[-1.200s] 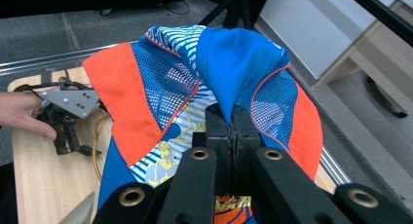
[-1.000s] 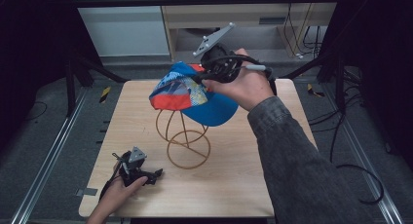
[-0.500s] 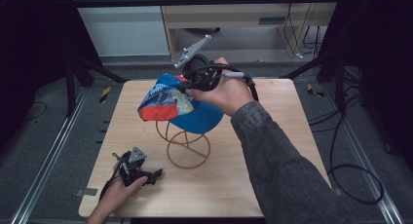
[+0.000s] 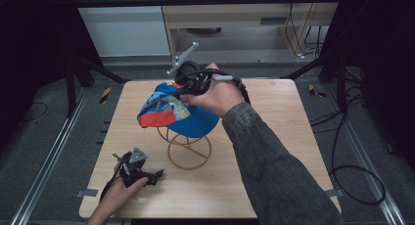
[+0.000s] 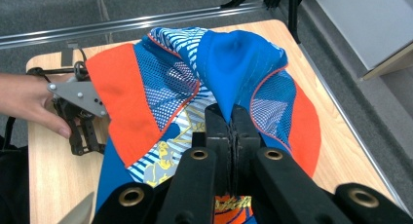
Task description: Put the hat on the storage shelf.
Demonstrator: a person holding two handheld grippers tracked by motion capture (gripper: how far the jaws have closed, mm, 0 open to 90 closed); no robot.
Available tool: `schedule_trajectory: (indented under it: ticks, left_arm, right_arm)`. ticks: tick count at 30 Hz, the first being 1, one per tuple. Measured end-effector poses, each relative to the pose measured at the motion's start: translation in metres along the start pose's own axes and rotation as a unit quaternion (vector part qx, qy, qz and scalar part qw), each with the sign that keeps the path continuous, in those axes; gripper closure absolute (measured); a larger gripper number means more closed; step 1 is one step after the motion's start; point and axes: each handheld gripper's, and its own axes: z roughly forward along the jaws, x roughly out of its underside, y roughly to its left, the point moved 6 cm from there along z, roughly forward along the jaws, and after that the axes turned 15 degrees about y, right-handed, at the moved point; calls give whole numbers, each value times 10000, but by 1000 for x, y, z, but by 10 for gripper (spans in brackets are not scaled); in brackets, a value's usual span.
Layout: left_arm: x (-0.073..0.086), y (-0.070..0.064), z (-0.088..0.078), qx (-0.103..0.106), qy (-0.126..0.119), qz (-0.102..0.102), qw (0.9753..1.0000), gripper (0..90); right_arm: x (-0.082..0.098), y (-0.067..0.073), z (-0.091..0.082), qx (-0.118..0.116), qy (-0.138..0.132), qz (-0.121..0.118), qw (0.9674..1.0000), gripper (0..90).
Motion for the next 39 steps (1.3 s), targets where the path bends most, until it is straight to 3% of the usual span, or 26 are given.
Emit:
schedule_trajectory:
  ticks: [15, 30, 39]
  left_arm:
    - [0, 0, 0, 2, 0, 2, 10000, 0]
    - [0, 0, 0, 0, 1, 3, 10000, 0]
    - [0, 0, 0, -4, 4, 3, 10000, 0]
  right_arm:
    - [0, 4, 9, -23, 182, -67, 9998, 885]
    - [5, 3, 9, -19, 152, -20, 9999, 871]
    - [5, 4, 11, -48, 164, -15, 9999, 792]
